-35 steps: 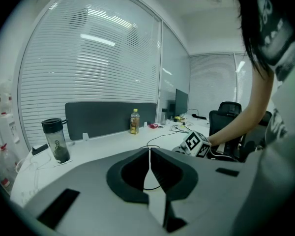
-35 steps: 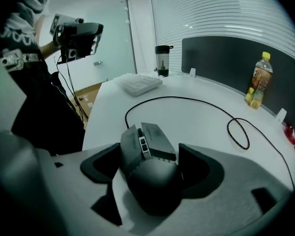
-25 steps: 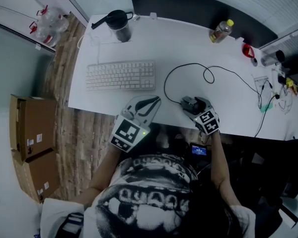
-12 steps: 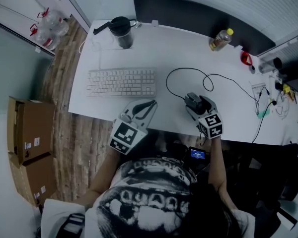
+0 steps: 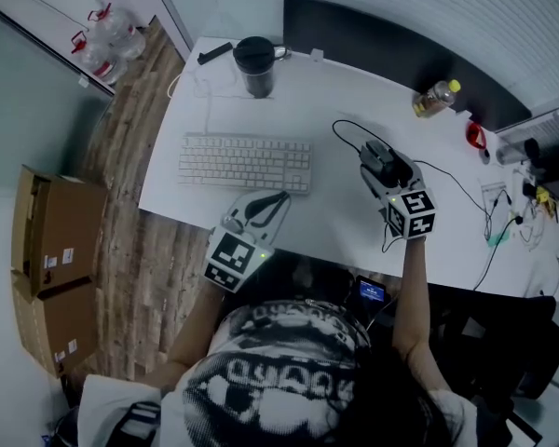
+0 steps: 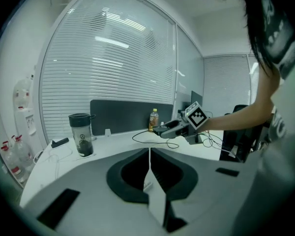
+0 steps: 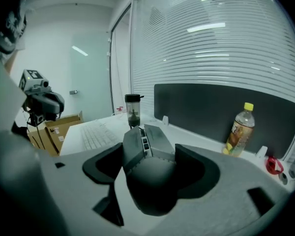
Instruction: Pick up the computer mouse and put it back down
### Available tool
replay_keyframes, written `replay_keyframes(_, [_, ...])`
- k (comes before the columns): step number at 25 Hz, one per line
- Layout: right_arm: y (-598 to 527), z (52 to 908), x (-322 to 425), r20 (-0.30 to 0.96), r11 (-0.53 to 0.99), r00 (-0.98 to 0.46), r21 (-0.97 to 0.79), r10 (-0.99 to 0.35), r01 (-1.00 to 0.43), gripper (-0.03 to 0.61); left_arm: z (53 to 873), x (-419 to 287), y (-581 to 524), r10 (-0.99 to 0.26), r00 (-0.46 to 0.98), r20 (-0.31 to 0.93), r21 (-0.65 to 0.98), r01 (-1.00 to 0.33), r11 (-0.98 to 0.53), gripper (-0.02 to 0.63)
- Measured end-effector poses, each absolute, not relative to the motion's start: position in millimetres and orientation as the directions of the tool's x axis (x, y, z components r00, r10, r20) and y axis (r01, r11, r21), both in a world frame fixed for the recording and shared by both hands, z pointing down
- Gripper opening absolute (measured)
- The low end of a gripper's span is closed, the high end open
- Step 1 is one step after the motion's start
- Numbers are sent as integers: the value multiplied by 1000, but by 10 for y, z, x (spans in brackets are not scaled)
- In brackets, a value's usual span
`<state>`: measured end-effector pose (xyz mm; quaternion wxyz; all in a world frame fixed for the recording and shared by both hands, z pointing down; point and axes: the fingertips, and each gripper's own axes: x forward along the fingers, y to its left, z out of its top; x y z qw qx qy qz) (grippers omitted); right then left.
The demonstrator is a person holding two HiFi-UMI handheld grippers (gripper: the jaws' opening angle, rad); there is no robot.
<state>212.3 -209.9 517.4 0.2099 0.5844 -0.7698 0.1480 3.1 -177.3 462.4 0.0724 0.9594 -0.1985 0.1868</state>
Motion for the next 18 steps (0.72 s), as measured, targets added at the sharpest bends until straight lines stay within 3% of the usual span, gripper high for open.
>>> replay_keyframes(8, [-2978, 5187, 1808, 478, 342, -310, -21, -822, -939, 328, 4688, -387, -2043, -451, 797, 403, 63, -515, -855, 11])
replay_keyframes(18, [-3688, 5828, 1160, 586, 460, -416, -83, -695, -884, 327, 4823, -941, -2151, -547, 701, 458, 73, -643, -763, 11])
